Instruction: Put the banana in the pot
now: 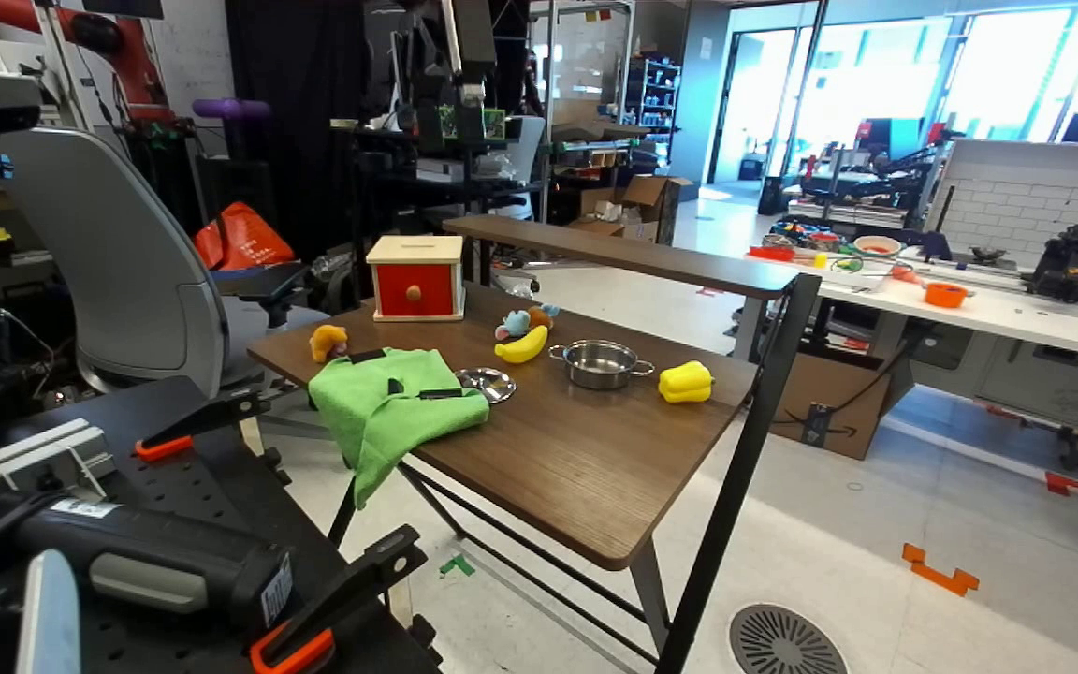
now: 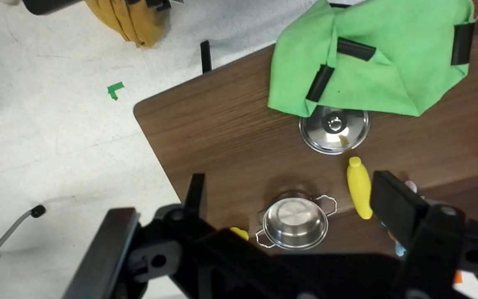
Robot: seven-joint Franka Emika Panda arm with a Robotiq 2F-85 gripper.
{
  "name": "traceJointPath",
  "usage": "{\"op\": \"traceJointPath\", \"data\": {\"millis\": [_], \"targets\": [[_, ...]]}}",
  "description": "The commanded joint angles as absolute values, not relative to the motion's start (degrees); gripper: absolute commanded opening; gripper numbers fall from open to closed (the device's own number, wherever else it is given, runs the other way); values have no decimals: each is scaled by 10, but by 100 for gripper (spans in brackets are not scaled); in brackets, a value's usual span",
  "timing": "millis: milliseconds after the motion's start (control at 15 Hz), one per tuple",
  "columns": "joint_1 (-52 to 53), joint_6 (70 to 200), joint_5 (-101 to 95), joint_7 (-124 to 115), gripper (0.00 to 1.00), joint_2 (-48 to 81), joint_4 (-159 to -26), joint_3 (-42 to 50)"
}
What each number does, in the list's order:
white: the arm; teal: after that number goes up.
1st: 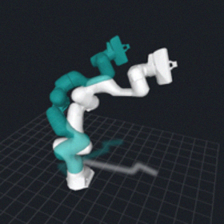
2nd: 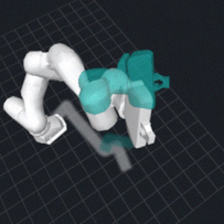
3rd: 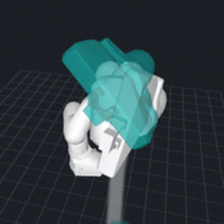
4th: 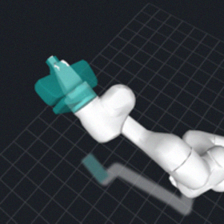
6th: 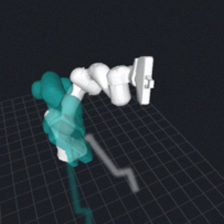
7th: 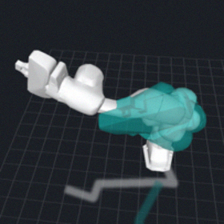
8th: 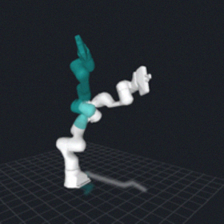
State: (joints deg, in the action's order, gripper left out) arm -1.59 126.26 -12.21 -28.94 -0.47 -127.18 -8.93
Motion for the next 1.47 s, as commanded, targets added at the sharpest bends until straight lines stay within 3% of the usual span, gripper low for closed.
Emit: {"op": "traceJointPath", "data": {"millis": [0,600,1400], "targets": [[19,1299,-144,-326,100,100,-1191,-74],[122,1310,-157,-369,100,285,-1031,-22],[163,1280,-141,-355,100,438,-917,17]]}}
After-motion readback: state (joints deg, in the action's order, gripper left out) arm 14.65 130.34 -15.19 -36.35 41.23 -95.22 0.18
